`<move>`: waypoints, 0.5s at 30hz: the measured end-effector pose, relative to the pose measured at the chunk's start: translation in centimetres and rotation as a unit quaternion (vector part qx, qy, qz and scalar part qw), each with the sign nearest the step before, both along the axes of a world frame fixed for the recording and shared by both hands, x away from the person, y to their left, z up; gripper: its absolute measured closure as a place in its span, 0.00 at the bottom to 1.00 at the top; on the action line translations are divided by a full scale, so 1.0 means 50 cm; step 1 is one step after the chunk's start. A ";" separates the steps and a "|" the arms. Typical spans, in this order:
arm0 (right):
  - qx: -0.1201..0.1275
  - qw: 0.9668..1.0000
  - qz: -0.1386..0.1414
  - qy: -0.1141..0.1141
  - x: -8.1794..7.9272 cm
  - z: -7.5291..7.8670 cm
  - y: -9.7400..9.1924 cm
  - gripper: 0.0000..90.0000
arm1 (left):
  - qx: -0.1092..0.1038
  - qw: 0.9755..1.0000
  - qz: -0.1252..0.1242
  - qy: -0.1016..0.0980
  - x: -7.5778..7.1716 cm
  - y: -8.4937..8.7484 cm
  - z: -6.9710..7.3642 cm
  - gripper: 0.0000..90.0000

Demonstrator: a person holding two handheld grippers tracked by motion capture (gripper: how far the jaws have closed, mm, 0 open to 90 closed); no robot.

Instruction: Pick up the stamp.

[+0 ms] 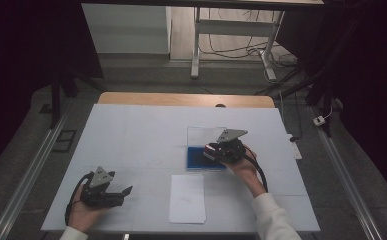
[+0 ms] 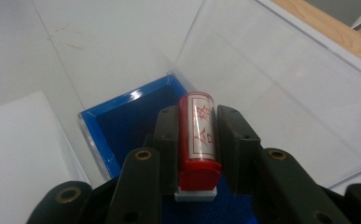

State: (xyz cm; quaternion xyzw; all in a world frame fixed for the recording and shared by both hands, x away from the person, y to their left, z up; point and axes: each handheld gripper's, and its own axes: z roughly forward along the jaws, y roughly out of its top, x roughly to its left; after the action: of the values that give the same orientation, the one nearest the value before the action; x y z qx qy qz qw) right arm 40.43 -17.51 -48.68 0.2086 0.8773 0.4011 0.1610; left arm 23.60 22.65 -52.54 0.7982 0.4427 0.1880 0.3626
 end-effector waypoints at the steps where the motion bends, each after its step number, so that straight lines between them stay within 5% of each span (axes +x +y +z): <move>1: 0.000 1.000 0.000 0.000 0.000 0.000 0.000 0.78 | 0.000 1.000 0.000 0.000 0.000 0.000 0.000 0.21; 15: 0.029 1.000 0.011 0.000 -0.029 0.045 -0.005 0.78 | 0.004 1.000 -0.001 0.000 -0.001 -0.002 -0.001 0.21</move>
State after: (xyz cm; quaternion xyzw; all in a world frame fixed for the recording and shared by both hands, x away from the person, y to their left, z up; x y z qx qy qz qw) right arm 39.00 -17.78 -46.45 0.2040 0.8673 0.4284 0.1505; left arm 23.53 22.56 -52.59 0.7998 0.4414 0.1894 0.3600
